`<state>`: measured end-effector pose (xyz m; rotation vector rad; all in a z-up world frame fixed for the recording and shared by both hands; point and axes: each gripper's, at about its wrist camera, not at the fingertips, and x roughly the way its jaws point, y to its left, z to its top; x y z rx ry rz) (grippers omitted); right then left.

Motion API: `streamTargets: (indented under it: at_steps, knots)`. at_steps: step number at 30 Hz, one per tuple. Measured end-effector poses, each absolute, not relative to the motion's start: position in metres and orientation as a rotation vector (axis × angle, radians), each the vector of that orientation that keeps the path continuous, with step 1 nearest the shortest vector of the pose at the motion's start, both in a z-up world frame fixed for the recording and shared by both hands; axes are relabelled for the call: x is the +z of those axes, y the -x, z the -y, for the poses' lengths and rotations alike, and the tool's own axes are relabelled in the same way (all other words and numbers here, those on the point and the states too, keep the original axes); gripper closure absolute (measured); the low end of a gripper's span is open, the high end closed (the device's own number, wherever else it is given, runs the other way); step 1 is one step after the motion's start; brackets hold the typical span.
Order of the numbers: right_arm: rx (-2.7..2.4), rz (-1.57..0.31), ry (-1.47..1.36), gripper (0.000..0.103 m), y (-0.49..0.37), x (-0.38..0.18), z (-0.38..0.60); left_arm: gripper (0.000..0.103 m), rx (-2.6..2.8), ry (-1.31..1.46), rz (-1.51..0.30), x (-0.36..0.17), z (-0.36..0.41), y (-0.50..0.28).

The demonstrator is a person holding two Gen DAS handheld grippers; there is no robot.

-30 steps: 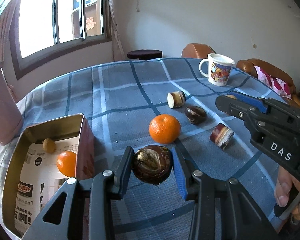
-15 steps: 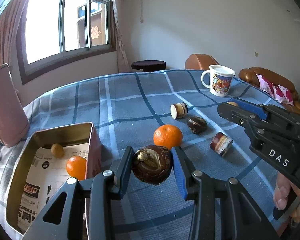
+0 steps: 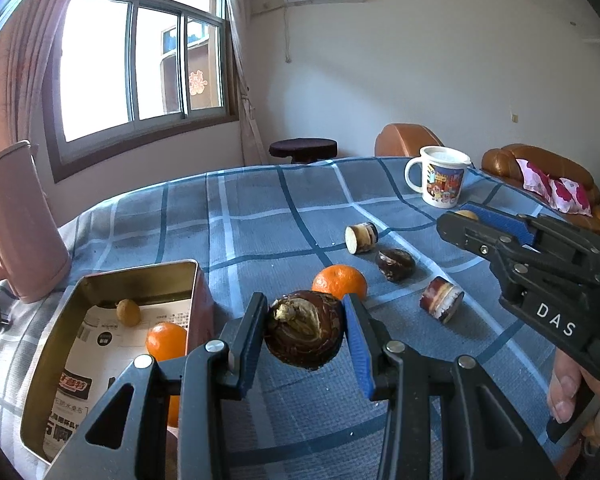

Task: Organize fruits
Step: 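Close the left gripper on the brown round fruit and lift it while the right gripper holds the kiwi, then carry the brown fruit with the left gripper toward the tin box while the right gripper carries the kiwi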

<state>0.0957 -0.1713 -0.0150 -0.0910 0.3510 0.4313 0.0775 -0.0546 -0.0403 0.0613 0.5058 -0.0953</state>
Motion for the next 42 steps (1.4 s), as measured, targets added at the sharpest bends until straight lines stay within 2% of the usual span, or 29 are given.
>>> streamTargets:
  at_steps: [42]
  knots:
    - [0.433,-0.239,0.081,0.073,-0.077,-0.006,0.178,0.062,-0.049,-0.003,-0.345,-0.029,0.043,-0.050]
